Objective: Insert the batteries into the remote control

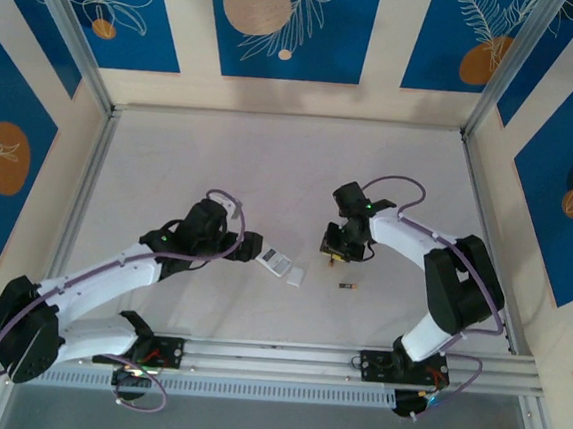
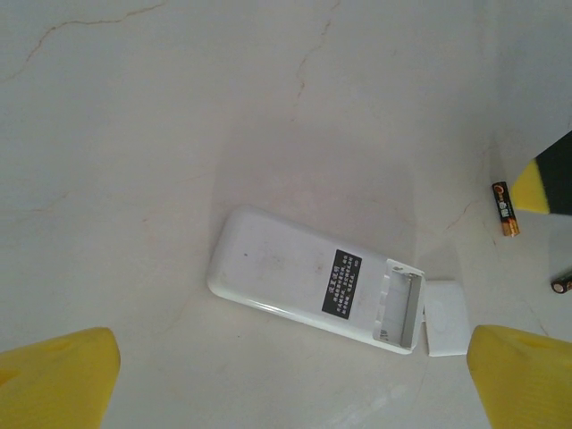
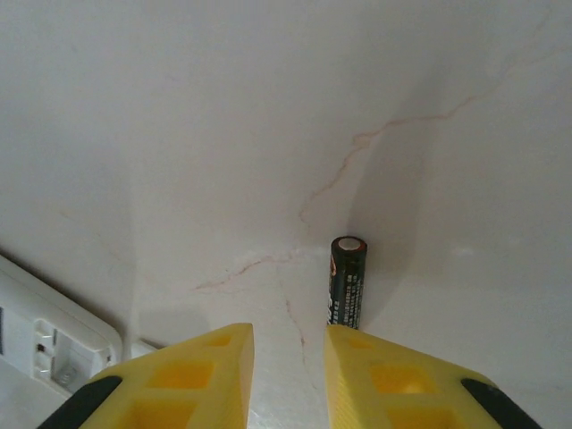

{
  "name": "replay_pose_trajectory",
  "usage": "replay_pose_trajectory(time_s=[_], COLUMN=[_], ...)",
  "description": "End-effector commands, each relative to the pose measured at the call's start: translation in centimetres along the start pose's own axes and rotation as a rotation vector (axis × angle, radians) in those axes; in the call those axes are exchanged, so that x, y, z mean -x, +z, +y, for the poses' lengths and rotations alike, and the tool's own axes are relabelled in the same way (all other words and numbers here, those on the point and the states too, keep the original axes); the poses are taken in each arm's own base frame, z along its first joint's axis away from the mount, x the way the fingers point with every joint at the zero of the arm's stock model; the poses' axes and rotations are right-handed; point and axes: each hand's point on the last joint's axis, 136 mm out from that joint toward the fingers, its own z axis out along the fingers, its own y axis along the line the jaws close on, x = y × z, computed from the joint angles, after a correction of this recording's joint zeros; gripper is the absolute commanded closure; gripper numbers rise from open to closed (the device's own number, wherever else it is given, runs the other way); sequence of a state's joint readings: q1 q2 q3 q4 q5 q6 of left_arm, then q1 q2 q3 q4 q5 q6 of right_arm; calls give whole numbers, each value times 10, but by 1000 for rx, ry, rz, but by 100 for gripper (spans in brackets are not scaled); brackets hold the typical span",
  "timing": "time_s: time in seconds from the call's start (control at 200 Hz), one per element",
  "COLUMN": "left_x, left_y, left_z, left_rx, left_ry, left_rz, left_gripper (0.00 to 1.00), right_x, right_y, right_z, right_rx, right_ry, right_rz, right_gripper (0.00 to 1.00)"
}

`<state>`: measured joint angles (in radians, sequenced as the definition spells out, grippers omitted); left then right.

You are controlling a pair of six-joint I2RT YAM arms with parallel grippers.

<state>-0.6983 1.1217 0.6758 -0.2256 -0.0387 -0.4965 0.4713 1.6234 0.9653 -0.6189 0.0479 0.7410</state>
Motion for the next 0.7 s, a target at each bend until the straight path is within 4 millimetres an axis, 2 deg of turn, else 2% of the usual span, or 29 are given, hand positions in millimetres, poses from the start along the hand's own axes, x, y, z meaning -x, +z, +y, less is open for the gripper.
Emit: replay_pose_trajectory(time_s=[0.0,0.45,0.695], left_x=[-2,-6,-6], left_y=[-4,-2,-1], left_z=[6,7,8], left_rx=[23,24,29], left_ry=[12,11,11], left_rz=[-4,2,4], left_gripper=[0,0,0], right_x=[-7,-24,-27], right_y=[3,17,11], right_z=[-2,-8,-5], right_rx=[-20,-65,-44], right_ry=[11,9,3], right_rz=[46,74,52], right_gripper=[72,68,67])
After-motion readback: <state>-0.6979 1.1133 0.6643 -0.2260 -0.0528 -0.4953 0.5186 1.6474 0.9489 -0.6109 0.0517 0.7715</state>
